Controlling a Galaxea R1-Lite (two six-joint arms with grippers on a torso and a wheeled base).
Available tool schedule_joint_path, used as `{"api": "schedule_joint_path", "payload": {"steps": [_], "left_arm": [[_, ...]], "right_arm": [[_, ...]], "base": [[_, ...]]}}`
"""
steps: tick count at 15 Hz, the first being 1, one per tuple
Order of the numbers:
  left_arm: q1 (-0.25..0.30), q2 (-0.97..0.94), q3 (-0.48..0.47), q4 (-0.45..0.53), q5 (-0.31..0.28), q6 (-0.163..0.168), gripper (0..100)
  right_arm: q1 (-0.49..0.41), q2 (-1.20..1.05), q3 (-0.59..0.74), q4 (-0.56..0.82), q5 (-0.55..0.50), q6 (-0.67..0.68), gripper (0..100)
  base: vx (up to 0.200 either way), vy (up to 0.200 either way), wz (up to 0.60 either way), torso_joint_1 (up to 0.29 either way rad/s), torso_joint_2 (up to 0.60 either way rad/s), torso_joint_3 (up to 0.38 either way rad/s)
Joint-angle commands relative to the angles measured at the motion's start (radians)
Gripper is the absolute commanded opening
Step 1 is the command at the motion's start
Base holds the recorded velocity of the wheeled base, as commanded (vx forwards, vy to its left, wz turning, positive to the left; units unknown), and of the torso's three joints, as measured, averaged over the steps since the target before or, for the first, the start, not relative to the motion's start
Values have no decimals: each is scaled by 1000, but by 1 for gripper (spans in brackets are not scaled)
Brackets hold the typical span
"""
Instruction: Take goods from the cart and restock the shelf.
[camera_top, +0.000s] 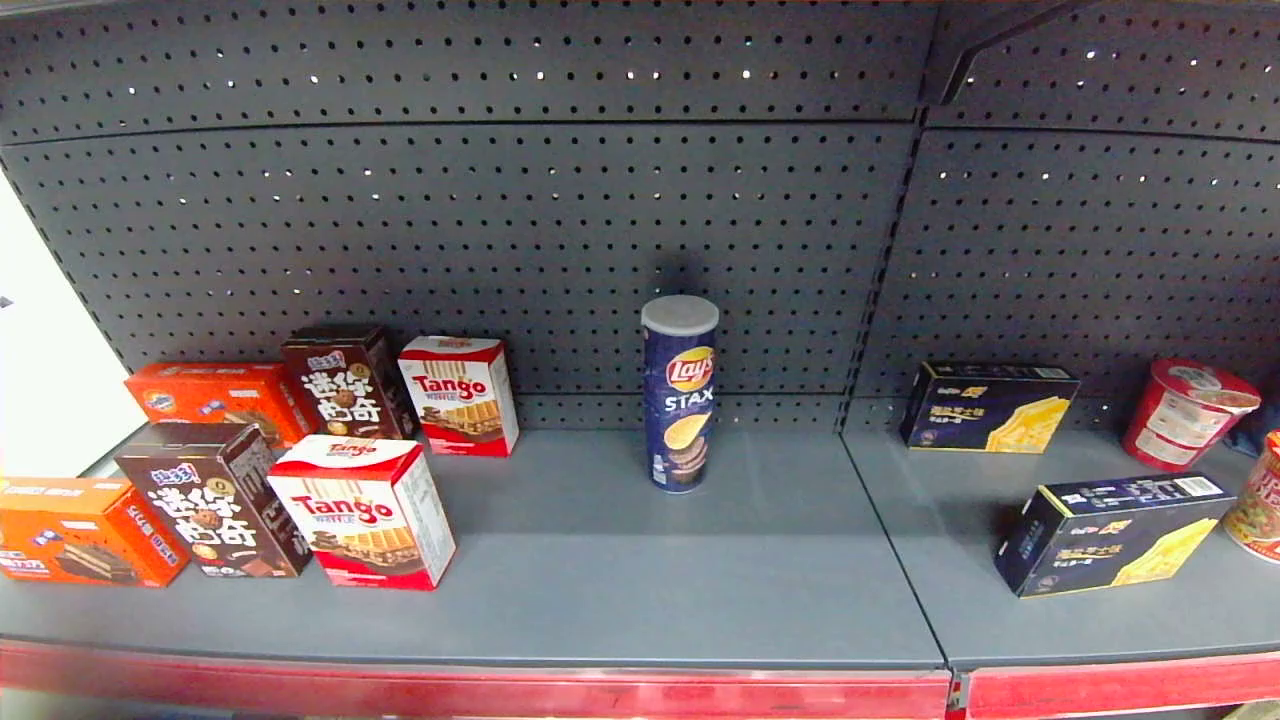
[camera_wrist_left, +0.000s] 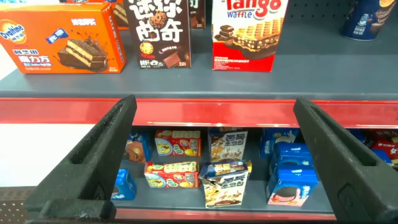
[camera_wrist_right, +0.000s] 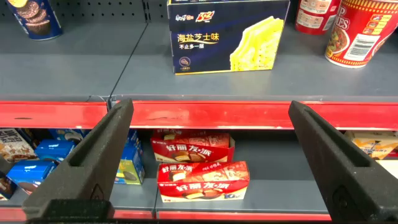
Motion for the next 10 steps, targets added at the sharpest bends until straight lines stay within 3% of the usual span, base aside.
{"api": "schedule_joint_path", "payload": {"steps": [1,8,10], "left_arm": [[0,0,0,0,0,0,100],[-1,0,0,0,0,0,100],[-1,0,0,0,0,0,100]], "right_arm": [[1,0,0,0,0,0,100],[0,0,0,0,0,1,100],[0,0,0,2,-1,0,100]], "base": [[0,0,0,0,0,0],[0,0,0,0,0,0],[0,0,600,5,5,2]]}}
